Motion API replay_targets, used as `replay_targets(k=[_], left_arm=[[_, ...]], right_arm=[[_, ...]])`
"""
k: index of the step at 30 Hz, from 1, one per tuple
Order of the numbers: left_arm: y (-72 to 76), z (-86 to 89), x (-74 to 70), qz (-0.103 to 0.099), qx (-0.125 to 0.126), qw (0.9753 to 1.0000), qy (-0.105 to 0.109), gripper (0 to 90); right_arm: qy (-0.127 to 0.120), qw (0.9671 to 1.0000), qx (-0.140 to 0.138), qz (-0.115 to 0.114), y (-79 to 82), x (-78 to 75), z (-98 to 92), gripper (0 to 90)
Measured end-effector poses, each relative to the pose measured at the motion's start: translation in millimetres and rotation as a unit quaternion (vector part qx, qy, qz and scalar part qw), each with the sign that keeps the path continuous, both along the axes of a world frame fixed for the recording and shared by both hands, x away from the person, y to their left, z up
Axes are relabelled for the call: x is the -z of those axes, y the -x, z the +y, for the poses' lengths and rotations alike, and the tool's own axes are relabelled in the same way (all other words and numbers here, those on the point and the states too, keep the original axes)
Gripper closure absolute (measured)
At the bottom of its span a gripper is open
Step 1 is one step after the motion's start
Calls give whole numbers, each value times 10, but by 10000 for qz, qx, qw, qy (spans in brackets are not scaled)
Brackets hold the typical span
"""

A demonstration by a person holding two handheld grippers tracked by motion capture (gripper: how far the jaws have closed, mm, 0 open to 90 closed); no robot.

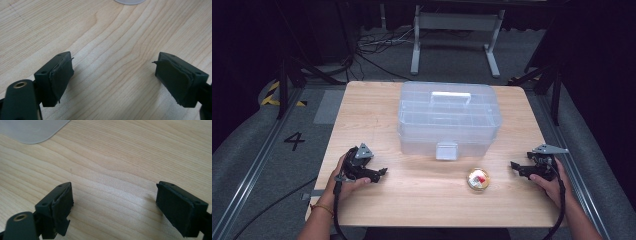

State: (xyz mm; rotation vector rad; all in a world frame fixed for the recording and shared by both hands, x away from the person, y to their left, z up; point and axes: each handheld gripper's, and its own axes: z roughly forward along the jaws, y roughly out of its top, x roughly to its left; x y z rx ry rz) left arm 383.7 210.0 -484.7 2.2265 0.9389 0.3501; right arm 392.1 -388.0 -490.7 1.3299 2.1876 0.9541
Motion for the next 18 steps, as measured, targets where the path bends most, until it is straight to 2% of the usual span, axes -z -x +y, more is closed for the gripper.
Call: replay_targets(k=[18], left_arm=[[5,2,1,25,-14,10000,-9,145]], right_arm=[[-4,10000,-15,-3,10,1,-10,145]])
